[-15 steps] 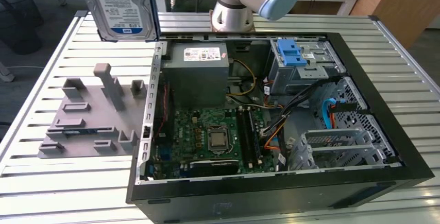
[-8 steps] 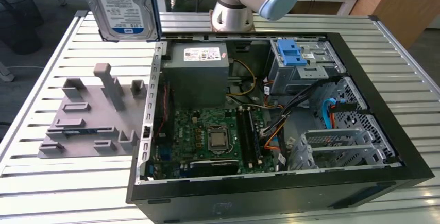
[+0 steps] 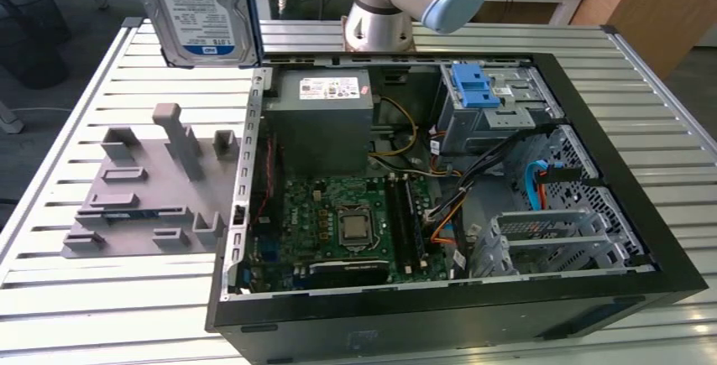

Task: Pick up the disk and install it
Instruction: 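Pick up the disk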

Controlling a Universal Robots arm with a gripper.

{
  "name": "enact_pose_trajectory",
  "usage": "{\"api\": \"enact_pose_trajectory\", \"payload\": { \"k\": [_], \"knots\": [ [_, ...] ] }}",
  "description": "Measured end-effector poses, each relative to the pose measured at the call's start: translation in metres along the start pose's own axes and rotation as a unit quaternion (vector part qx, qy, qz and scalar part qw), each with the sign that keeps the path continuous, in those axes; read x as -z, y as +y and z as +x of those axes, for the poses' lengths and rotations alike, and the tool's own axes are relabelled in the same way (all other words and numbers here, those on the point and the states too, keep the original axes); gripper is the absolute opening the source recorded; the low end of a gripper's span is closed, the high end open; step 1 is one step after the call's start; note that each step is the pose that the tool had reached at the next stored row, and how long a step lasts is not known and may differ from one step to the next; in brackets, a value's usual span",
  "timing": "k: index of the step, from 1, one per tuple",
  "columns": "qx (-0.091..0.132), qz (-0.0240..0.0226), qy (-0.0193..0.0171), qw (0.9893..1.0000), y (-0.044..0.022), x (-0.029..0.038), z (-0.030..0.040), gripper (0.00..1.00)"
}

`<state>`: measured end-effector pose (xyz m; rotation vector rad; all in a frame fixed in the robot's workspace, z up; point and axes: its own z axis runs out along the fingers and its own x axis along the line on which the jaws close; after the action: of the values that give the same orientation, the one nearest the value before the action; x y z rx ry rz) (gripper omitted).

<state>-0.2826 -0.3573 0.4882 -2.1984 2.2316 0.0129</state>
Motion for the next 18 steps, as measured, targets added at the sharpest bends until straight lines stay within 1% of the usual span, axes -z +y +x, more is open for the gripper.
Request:
{"api": "enact_pose_trajectory", "payload": {
  "k": [4,10,18],
  "knots": [
    [0.000,0.0000,0.0000,1.0000,-0.0018,0.0000,0.0000,0.36],
    [0.000,0.0000,0.0000,1.0000,-0.0085,0.0000,-0.0001,0.36],
    [0.000,0.0000,0.0000,1.0000,-0.0147,0.0000,-0.0002,0.36]
  ]
}}
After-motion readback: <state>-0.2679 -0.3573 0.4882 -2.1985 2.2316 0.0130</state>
